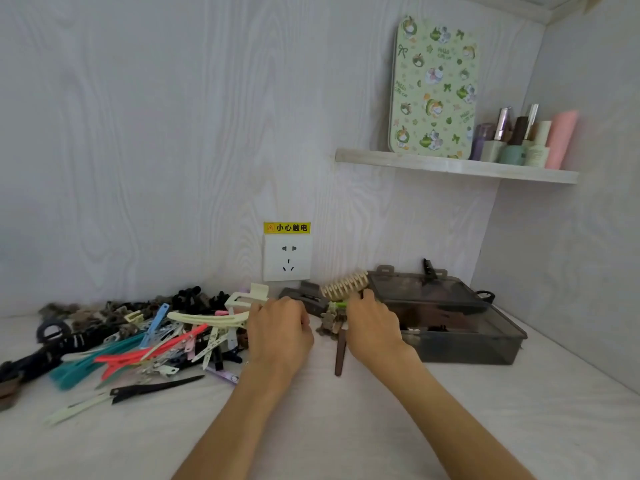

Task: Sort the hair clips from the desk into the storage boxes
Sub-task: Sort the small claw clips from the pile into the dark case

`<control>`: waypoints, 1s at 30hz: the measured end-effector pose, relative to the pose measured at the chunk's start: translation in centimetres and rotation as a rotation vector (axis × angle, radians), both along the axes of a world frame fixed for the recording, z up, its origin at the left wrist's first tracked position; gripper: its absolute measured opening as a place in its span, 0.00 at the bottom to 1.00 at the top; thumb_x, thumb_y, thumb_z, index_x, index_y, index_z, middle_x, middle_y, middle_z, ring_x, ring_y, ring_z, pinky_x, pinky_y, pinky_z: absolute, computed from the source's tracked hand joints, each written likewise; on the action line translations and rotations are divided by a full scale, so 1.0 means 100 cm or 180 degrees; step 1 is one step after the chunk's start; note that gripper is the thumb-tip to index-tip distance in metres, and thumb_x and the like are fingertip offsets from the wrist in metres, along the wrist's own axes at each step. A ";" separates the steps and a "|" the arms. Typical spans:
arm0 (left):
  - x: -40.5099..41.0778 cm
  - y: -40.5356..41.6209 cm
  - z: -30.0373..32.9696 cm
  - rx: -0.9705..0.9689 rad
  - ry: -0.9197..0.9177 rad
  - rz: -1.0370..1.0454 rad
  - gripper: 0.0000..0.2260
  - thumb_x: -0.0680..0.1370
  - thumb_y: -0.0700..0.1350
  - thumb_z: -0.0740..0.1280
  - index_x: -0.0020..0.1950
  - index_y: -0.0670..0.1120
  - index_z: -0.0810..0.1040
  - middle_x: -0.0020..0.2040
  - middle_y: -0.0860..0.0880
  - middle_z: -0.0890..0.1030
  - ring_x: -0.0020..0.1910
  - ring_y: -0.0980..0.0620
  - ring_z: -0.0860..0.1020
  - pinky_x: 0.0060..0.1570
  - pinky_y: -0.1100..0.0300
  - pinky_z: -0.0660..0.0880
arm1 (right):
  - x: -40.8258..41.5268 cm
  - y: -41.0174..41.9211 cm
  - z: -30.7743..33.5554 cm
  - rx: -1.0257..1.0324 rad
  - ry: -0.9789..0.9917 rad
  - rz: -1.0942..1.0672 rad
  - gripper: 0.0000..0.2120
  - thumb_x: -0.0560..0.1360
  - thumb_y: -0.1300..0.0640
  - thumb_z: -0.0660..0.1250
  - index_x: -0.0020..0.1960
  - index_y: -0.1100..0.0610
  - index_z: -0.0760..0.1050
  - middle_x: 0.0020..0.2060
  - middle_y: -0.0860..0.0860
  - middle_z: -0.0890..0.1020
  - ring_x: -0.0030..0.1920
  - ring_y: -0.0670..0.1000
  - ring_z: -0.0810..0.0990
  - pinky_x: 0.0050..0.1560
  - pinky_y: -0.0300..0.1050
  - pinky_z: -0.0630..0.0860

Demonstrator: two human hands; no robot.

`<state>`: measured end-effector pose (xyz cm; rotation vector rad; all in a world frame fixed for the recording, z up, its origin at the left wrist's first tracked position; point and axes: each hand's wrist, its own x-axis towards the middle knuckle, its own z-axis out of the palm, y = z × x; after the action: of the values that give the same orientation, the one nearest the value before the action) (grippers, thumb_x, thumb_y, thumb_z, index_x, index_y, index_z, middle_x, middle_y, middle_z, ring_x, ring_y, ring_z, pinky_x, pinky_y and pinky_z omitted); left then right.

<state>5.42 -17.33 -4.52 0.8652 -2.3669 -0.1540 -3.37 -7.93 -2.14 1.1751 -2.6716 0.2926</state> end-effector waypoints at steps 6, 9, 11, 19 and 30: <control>-0.007 -0.002 -0.006 -0.0169 -0.0018 -0.0476 0.15 0.77 0.57 0.59 0.59 0.55 0.76 0.55 0.54 0.78 0.57 0.52 0.73 0.54 0.57 0.67 | -0.018 -0.013 -0.020 -0.0230 -0.0280 0.0170 0.10 0.77 0.61 0.59 0.58 0.60 0.70 0.58 0.57 0.74 0.58 0.56 0.73 0.50 0.46 0.72; -0.013 -0.001 -0.010 -0.0187 -0.0336 -0.0740 0.16 0.77 0.58 0.59 0.63 0.56 0.74 0.55 0.52 0.79 0.55 0.50 0.73 0.51 0.56 0.66 | -0.024 -0.005 -0.021 -0.0696 -0.0626 0.0294 0.06 0.77 0.61 0.59 0.49 0.59 0.75 0.47 0.55 0.77 0.50 0.55 0.78 0.41 0.42 0.67; -0.012 -0.002 -0.011 -0.0124 -0.0203 -0.0713 0.15 0.77 0.57 0.61 0.61 0.56 0.75 0.53 0.51 0.81 0.52 0.49 0.75 0.47 0.56 0.68 | -0.027 -0.003 -0.023 -0.0874 -0.0731 0.0378 0.08 0.77 0.60 0.61 0.53 0.58 0.76 0.50 0.55 0.79 0.50 0.54 0.78 0.43 0.42 0.70; -0.003 -0.009 -0.005 0.0109 -0.0052 -0.0672 0.13 0.74 0.58 0.66 0.56 0.56 0.79 0.49 0.53 0.83 0.50 0.49 0.78 0.49 0.57 0.71 | -0.026 -0.002 -0.023 -0.0919 -0.0744 0.1059 0.19 0.74 0.61 0.65 0.64 0.49 0.74 0.52 0.49 0.79 0.52 0.51 0.78 0.48 0.41 0.73; 0.001 -0.008 0.000 -0.0037 -0.0119 -0.0492 0.08 0.75 0.51 0.66 0.54 0.54 0.78 0.51 0.52 0.82 0.52 0.50 0.78 0.41 0.59 0.66 | -0.017 0.007 0.002 -0.1689 -0.0254 0.0724 0.07 0.74 0.54 0.68 0.51 0.52 0.78 0.46 0.48 0.83 0.45 0.47 0.80 0.47 0.46 0.78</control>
<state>5.52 -18.09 -4.48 0.6848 -2.4669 -0.1878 -5.02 -7.20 -1.98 1.2940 -2.2925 1.0282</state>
